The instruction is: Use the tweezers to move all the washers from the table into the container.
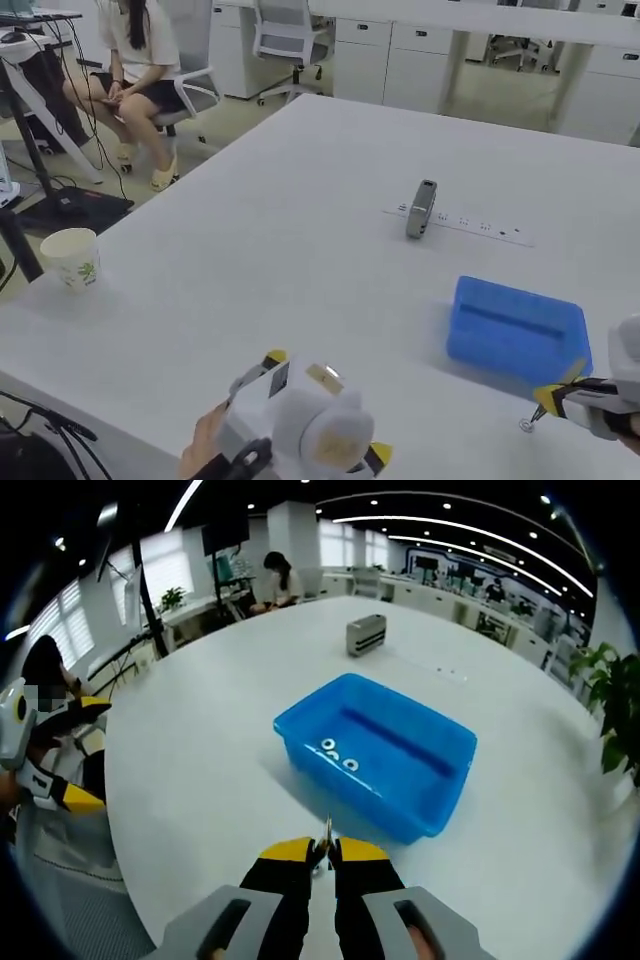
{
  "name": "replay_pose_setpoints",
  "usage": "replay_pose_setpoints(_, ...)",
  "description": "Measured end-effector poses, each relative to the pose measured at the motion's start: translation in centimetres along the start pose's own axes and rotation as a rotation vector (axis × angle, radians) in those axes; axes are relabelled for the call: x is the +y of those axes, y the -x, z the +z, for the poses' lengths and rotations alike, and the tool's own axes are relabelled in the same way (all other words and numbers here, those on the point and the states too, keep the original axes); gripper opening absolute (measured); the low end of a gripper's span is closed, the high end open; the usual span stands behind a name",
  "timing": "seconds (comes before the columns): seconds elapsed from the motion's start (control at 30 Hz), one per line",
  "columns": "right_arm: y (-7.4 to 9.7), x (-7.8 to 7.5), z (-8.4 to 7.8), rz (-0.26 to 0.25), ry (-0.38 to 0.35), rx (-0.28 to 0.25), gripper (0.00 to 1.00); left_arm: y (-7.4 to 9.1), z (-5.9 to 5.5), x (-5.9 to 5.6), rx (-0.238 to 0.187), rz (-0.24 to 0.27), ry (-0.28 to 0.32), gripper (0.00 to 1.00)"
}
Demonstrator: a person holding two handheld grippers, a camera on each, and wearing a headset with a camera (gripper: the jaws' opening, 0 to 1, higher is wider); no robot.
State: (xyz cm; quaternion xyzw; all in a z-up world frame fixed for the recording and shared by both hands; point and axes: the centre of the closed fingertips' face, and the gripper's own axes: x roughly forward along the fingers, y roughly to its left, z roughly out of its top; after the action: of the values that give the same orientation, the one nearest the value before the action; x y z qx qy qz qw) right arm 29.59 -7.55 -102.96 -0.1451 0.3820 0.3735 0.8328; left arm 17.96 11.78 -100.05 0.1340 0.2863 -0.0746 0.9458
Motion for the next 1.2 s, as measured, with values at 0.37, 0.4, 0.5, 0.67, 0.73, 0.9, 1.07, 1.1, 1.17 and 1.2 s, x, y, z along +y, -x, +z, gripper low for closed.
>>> replay_pose_setpoints(0.37, -0.06, 0.23, 0.08, 0.007, -0.027, -0.012, 0.04, 0.12, -0.07, 0.26, 0.006, 0.011, 0.005, 0.87)
replay_pose_setpoints(0.4, -0.07, 0.3, 0.05, 0.009, -0.028, -0.011, 0.04, 0.13, -0.07, 0.27, 0.008, 0.012, 0.004, 0.87)
replay_pose_setpoints(0.5, -0.26, 0.47, -0.02, 0.012, -0.03, -0.008, 0.04, 0.16, 0.01, 0.32, 0.008, 0.013, 0.004, 0.87)
replay_pose_setpoints(0.67, -0.44, 0.5, 0.06, 0.01, -0.043, -0.025, 0.04, 0.09, -0.04, 0.3, 0.014, 0.012, 0.0, 0.87)
replay_pose_setpoints(0.73, -0.46, 0.5, -0.01, 0.012, -0.046, -0.03, 0.03, 0.04, -0.13, 0.29, 0.02, 0.011, 0.001, 0.87)
replay_pose_setpoints(0.9, -0.31, 0.53, -0.24, 0.002, -0.029, -0.04, 0.03, -0.04, -0.28, 0.29, 0.032, 0.011, -0.002, 0.87)
replay_pose_setpoints(1.07, -0.44, 0.31, -0.08, -0.002, -0.028, -0.061, 0.03, -0.15, -0.3, 0.17, 0.037, 0.009, -0.005, 0.87)
replay_pose_setpoints(1.1, -0.46, 0.25, -0.1, -0.003, -0.034, -0.061, 0.03, -0.16, -0.27, 0.11, 0.036, 0.006, -0.005, 0.87)
replay_pose_setpoints(1.17, -0.47, 0.21, -0.16, -0.003, -0.038, -0.062, 0.03, -0.18, -0.27, -0.04, 0.037, -0.001, -0.004, 0.87)
replay_pose_setpoints(1.2, -0.46, 0.22, -0.19, -0.005, -0.034, -0.063, 0.03, -0.19, -0.33, -0.11, 0.04, -0.004, -0.007, 0.87)
